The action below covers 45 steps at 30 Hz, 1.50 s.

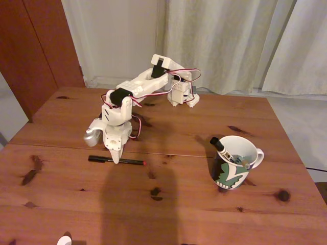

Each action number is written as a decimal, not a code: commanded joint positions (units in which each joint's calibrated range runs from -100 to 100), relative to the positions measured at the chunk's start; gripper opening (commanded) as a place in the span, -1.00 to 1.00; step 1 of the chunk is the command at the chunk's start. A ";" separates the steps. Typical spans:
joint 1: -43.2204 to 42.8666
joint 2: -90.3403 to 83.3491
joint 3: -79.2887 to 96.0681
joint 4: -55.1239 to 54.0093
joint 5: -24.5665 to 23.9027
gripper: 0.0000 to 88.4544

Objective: Clean up the desk and place the pens and markers into the cup

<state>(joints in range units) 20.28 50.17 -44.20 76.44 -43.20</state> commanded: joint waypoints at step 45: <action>-25.22 -77.68 50.52 10.23 11.72 -0.98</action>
<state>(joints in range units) -3.78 -25.76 6.16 89.88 -29.82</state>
